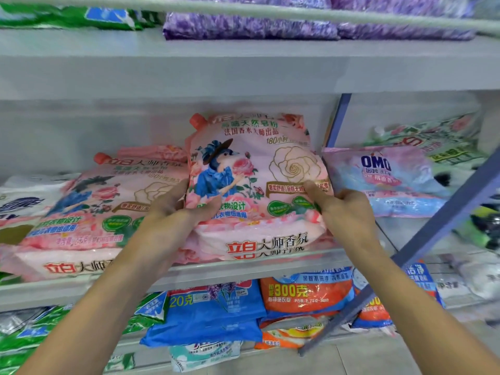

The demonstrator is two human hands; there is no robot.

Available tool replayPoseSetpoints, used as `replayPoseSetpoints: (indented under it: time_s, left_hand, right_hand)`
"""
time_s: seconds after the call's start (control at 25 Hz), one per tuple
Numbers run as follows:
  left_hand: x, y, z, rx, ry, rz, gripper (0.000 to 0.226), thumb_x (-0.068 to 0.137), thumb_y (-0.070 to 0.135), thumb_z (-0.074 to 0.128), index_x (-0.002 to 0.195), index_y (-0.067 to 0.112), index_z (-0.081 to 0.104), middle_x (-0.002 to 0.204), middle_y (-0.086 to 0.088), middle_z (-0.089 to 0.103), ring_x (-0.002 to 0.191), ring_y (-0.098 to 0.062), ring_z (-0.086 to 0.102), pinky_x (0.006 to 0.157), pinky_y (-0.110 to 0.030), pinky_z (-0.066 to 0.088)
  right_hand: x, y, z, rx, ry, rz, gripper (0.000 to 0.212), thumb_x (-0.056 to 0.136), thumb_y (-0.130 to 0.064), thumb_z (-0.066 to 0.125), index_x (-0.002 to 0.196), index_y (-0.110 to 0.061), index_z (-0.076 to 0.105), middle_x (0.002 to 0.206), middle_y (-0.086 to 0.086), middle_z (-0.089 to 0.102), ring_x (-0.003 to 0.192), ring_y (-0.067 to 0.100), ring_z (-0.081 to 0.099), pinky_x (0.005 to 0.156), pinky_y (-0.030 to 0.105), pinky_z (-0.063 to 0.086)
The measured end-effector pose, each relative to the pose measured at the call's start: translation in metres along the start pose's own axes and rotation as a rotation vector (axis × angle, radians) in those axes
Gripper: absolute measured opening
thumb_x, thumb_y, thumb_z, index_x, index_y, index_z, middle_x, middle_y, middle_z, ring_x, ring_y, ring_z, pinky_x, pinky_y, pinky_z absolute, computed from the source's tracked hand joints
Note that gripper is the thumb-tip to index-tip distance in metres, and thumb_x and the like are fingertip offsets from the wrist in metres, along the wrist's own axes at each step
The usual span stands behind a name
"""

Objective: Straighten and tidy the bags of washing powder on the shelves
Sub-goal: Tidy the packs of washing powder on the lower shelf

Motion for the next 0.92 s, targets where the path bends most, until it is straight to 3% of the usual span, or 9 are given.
replayPoseSetpoints:
  time_s: [0.12, 0.2, 0.24, 0.32, 0.4, 0.52, 0.68, 0.84, 0.92]
  left_hand:
    - [-0.001, 0.000, 0.000, 0.085, 0.050, 0.037, 0.037, 0.088, 0.010, 0.076, 0.101, 0.040, 0.060, 0.091, 0.022, 0.078, 0.089, -0.013, 0.077, 0.072, -0.049, 0.064]
    - [-0.002, 0.000, -0.002, 0.199, 0.094, 0.101, 0.034, 0.090, 0.017, 0.076, 0.107, 0.041, 0.059, 0.088, 0.031, 0.074, 0.090, -0.002, 0.074, 0.080, -0.038, 0.063]
    - [-0.005, 0.000, -0.003, 0.250, 0.123, 0.123, 0.036, 0.091, 0.022, 0.076, 0.118, 0.039, 0.059, 0.096, 0.029, 0.073, 0.095, 0.000, 0.072, 0.086, -0.030, 0.060]
    - [-0.010, -0.001, -0.007, 0.332, 0.164, 0.150, 0.056, 0.093, 0.031, 0.073, 0.144, 0.031, 0.051, 0.122, 0.018, 0.066, 0.111, -0.006, 0.064, 0.101, -0.029, 0.049]
    - [-0.020, -0.001, -0.006, 0.419, 0.188, 0.202, 0.059, 0.097, 0.031, 0.067, 0.152, 0.030, 0.045, 0.134, 0.013, 0.060, 0.117, -0.007, 0.060, 0.105, -0.031, 0.044]
    - [-0.035, -0.007, -0.002, 0.592, 0.199, 0.309, 0.049, 0.103, 0.039, 0.052, 0.151, 0.028, 0.046, 0.147, 0.010, 0.053, 0.125, -0.008, 0.053, 0.110, -0.030, 0.039]
    - [-0.055, -0.019, -0.009, 0.824, 0.093, 0.312, 0.064, 0.101, 0.063, 0.035, 0.156, 0.030, 0.033, 0.157, 0.002, 0.043, 0.141, -0.021, 0.045, 0.118, -0.050, 0.037]
    - [-0.085, -0.007, -0.018, 0.961, -0.008, 0.300, 0.064, 0.097, 0.058, 0.038, 0.154, 0.028, 0.034, 0.142, -0.003, 0.055, 0.131, -0.025, 0.052, 0.113, -0.048, 0.042]
    - [-0.104, 0.003, -0.019, 0.995, -0.061, 0.293, 0.062, 0.098, 0.055, 0.042, 0.153, 0.027, 0.038, 0.152, 0.000, 0.049, 0.142, -0.024, 0.043, 0.120, -0.044, 0.034]
  right_hand:
    - [-0.006, -0.010, -0.001, -0.135, -0.017, 0.015, 0.055, 0.086, -0.054, 0.073, 0.056, -0.012, 0.052, 0.053, 0.003, 0.055, 0.055, 0.020, 0.055, 0.051, 0.030, 0.035]
    - [-0.008, -0.011, -0.004, -0.169, -0.061, -0.009, 0.053, 0.089, -0.054, 0.069, 0.061, -0.012, 0.054, 0.057, 0.004, 0.057, 0.060, 0.024, 0.058, 0.055, 0.031, 0.038]
    - [-0.010, -0.008, -0.006, -0.174, -0.080, -0.024, 0.050, 0.090, -0.053, 0.068, 0.065, -0.011, 0.058, 0.060, 0.004, 0.060, 0.064, 0.025, 0.060, 0.057, 0.031, 0.041]
    - [-0.020, -0.002, -0.011, -0.150, -0.097, -0.046, 0.044, 0.091, -0.052, 0.067, 0.082, -0.010, 0.066, 0.072, 0.005, 0.067, 0.075, 0.026, 0.066, 0.066, 0.035, 0.049]
    - [-0.037, 0.001, -0.016, -0.135, -0.077, -0.047, 0.040, 0.094, -0.053, 0.061, 0.103, -0.015, 0.067, 0.091, 0.000, 0.071, 0.087, 0.021, 0.067, 0.075, 0.037, 0.051]
    - [-0.066, 0.001, -0.017, -0.260, -0.057, -0.145, 0.033, 0.097, -0.054, 0.055, 0.115, -0.026, 0.059, 0.100, -0.011, 0.064, 0.094, 0.014, 0.060, 0.074, 0.031, 0.045]
    - [-0.097, 0.006, -0.015, -0.471, -0.097, -0.313, 0.059, 0.098, -0.050, 0.053, 0.149, -0.022, 0.042, 0.145, -0.002, 0.053, 0.131, 0.021, 0.052, 0.104, 0.040, 0.047]
    - [-0.140, -0.009, -0.024, -0.589, -0.154, -0.307, 0.062, 0.100, -0.044, 0.053, 0.155, -0.024, 0.034, 0.160, -0.004, 0.038, 0.143, 0.020, 0.041, 0.110, 0.035, 0.040]
    - [-0.164, -0.020, -0.029, -0.620, -0.189, -0.313, 0.060, 0.101, -0.044, 0.052, 0.155, -0.023, 0.035, 0.161, -0.003, 0.037, 0.145, 0.020, 0.038, 0.112, 0.033, 0.036]
Point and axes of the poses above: each hand's wrist, its own x-axis towards the middle knuckle, its own z-axis out of the palm, y = z × x, the point moved 3 cm from there along x, towards the middle knuckle
